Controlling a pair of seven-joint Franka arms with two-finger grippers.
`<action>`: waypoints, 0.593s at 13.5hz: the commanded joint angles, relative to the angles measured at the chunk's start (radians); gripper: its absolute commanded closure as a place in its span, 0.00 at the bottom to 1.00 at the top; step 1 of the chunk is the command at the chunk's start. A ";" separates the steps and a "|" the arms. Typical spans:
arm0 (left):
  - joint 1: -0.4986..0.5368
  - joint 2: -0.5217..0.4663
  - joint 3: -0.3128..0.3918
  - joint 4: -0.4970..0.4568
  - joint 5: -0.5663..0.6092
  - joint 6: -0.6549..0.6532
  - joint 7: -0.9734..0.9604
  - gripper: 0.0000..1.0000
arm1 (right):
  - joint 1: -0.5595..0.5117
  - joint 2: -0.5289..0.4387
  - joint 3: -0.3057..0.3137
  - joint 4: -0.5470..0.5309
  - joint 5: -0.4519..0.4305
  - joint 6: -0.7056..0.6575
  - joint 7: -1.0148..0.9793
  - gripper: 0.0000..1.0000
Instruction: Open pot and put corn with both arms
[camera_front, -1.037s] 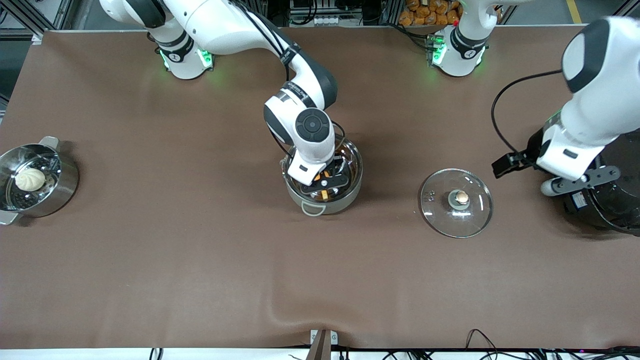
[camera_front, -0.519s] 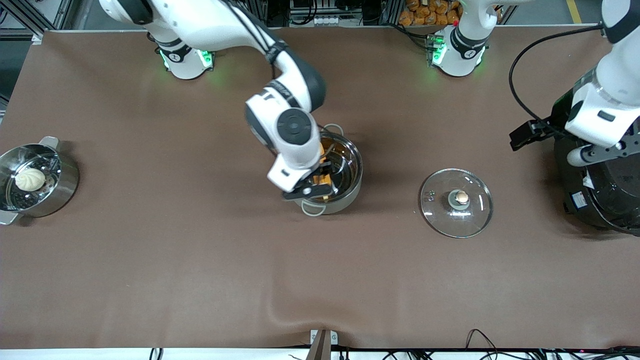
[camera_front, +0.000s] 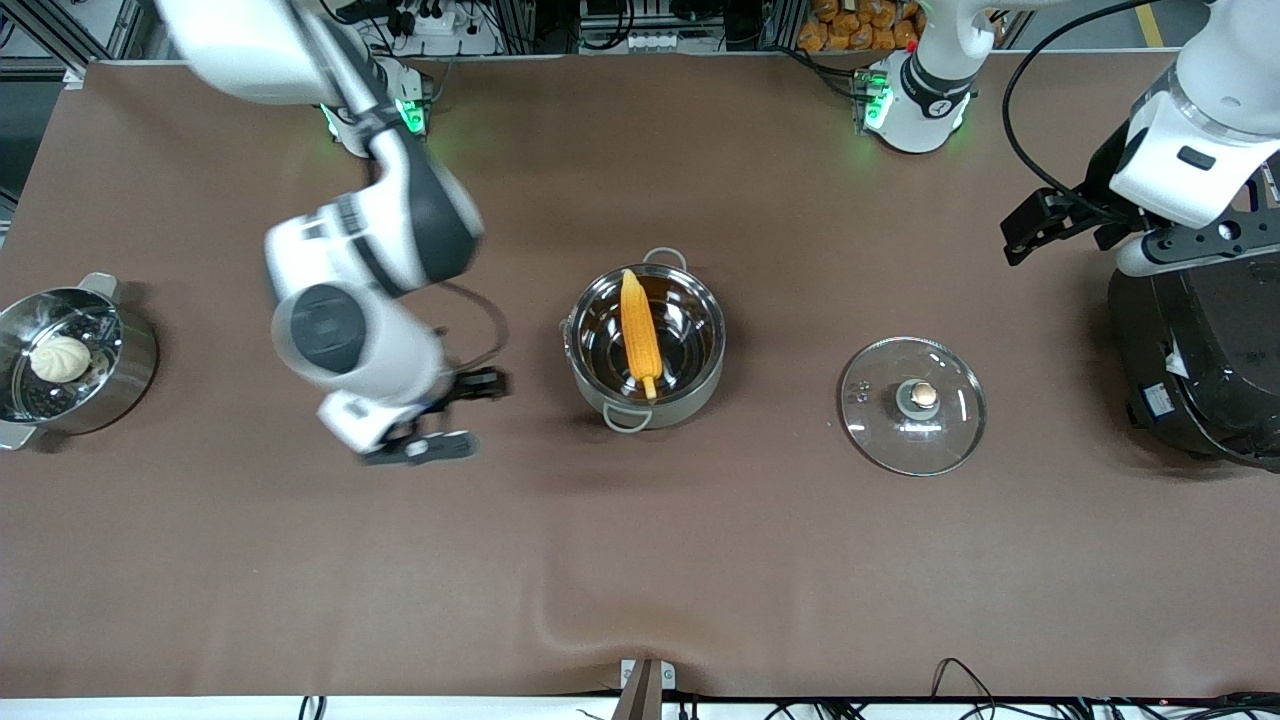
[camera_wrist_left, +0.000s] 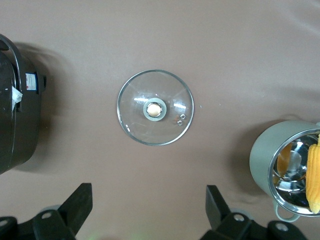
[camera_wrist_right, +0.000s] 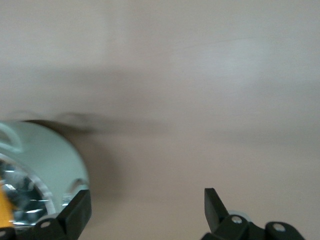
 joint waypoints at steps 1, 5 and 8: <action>0.013 -0.038 -0.004 -0.028 0.007 -0.008 -0.015 0.00 | -0.134 -0.034 0.024 -0.024 -0.017 -0.032 -0.124 0.00; 0.018 -0.036 0.007 -0.026 0.016 -0.037 0.002 0.00 | -0.181 -0.129 0.024 -0.122 -0.132 -0.019 -0.134 0.00; 0.024 -0.042 0.031 -0.032 0.003 -0.036 0.089 0.00 | -0.254 -0.270 0.027 -0.308 -0.123 0.062 -0.211 0.00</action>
